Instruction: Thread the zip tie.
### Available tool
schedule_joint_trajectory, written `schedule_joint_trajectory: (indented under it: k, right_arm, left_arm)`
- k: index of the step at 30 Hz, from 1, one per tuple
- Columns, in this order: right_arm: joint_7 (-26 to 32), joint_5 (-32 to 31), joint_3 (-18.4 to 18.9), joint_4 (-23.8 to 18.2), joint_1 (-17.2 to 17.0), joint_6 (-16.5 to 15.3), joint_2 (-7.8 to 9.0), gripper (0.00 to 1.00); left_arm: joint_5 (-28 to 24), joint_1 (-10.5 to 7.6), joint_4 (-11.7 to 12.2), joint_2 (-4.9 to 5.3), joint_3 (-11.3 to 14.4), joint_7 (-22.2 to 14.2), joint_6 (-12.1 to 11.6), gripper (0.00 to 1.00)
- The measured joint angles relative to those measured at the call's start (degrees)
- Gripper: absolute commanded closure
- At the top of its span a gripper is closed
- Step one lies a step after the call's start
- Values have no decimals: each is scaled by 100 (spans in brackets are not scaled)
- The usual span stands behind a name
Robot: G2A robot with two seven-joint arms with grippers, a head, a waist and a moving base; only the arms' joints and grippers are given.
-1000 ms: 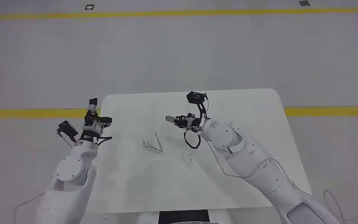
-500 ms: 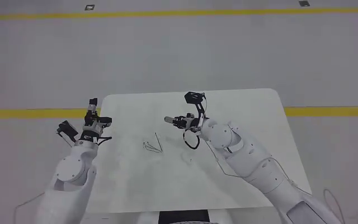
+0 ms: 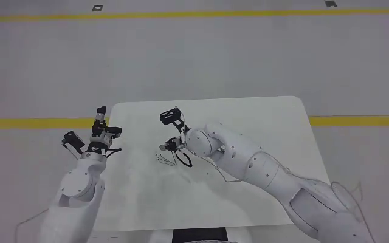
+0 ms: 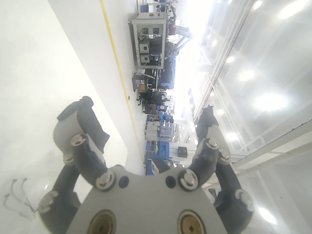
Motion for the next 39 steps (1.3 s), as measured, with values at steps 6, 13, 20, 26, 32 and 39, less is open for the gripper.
schedule_joint_trajectory:
  k: [6,13,20,26,32,39]
  right_arm:
    - [69,15,-30,59,28,-25,-23,0]
    - [115,-40,-83,95,38,30,-29,0]
    - [635,-552,-440,-48,164,201,-312,0]
    - [734,-325,-616,278,325,44,-679,0]
    - [973,-14,-706,654,393,-59,-910,0]
    - [965,-30,-703,645,391,-53,-905,0]
  left_arm:
    - [0,0,0,0,0,0,0,0]
    - [0,0,0,0,0,0,0,0]
    - [0,0,0,0,0,0,0,0]
    - [0,0,0,0,0,0,0,0]
    - [0,0,0,0,0,0,0,0]
    - [0,0,0,0,0,0,0,0]
